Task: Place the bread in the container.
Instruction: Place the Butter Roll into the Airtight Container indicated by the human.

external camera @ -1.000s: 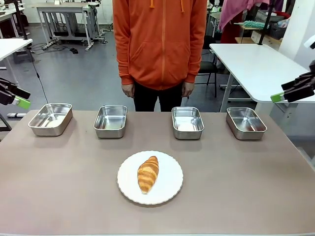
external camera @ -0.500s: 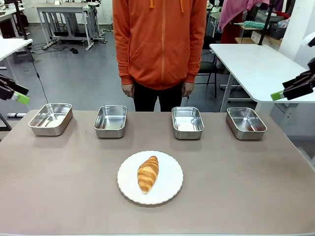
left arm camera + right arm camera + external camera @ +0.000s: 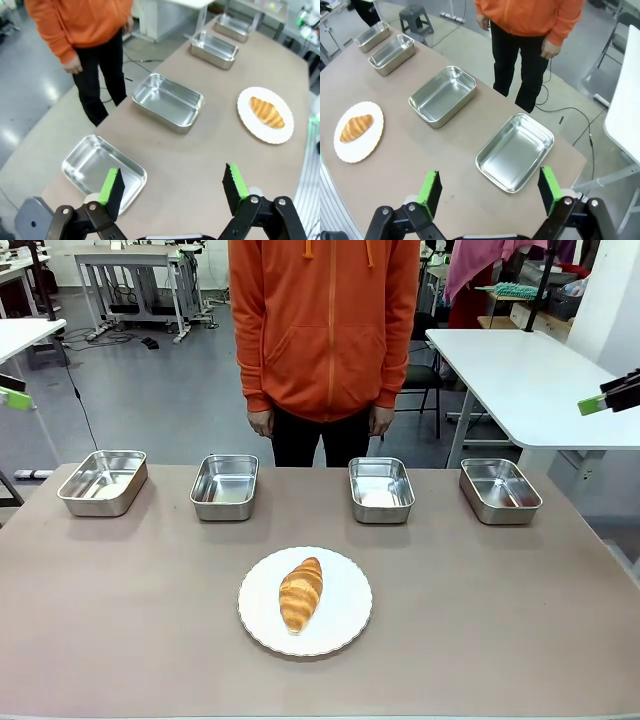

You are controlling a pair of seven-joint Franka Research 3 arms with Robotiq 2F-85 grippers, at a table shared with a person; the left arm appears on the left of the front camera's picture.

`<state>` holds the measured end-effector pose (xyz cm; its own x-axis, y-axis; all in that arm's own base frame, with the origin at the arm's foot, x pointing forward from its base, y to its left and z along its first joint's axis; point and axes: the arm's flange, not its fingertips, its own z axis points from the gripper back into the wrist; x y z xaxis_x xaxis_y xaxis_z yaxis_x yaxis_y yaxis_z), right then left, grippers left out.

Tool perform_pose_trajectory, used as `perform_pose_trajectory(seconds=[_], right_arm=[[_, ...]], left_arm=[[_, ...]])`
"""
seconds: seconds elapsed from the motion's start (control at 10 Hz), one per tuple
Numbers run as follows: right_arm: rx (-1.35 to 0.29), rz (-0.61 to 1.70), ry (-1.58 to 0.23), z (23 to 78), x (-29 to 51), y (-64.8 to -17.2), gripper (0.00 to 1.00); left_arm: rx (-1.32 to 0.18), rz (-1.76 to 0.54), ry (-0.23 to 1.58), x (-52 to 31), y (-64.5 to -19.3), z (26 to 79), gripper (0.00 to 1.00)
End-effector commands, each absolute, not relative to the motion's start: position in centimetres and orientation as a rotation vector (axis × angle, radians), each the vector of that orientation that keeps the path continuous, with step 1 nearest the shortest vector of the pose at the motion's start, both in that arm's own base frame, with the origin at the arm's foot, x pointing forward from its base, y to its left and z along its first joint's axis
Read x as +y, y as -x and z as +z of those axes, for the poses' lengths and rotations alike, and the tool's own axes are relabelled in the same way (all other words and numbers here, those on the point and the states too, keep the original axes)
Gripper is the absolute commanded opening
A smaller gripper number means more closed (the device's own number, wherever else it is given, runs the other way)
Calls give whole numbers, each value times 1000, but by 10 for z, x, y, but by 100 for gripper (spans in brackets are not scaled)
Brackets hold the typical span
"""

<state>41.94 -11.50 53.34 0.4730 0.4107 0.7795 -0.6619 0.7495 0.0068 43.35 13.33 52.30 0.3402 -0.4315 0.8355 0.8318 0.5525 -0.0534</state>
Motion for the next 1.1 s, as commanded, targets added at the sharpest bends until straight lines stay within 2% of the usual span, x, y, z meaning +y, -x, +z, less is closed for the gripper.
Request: perform_pose_trajectory(seconds=[0.0, 0.5, 0.7, 1.0], right_arm=[[-882, 681, -364, 534, -134, -428, 100], [-894, 674, -421, 535, -148, -428, 100], [-877, 650, -420, 535, -145, -422, 100], [-877, 650, -420, 535, -145, -422, 100]], left_arm=[[-946, -875, 554, 137, -436, 523, 100], [-957, -818, 564, 136, -435, 526, 100], [-904, -784, 575, 129, -440, 525, 100], [-938, -827, 552, 136, -435, 528, 100]])
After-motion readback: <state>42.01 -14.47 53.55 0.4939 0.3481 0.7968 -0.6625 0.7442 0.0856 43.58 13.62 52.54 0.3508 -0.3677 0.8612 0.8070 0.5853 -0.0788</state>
